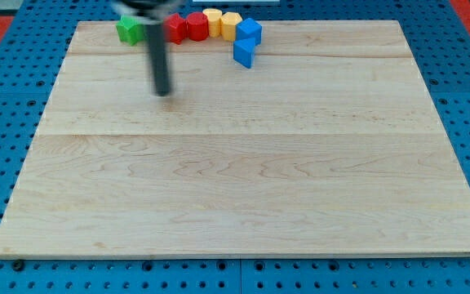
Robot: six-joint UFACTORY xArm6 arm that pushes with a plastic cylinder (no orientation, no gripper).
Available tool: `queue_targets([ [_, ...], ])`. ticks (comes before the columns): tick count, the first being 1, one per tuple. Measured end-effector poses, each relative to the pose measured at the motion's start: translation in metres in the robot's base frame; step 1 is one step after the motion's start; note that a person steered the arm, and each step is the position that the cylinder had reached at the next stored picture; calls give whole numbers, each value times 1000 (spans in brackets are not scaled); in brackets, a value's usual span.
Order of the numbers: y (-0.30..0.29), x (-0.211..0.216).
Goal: Keep red circle below yellow hexagon
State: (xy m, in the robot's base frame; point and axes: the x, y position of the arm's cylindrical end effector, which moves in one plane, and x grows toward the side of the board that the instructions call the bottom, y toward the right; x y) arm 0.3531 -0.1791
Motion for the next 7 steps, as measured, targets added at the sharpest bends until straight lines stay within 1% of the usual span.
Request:
queue_targets([
  [1,-112,-68],
  [2,-119,-161],
  [3,-119,-161],
  [4,-43,-162],
  [5,54,-160],
  [6,78,-161],
  [7,121,-161],
])
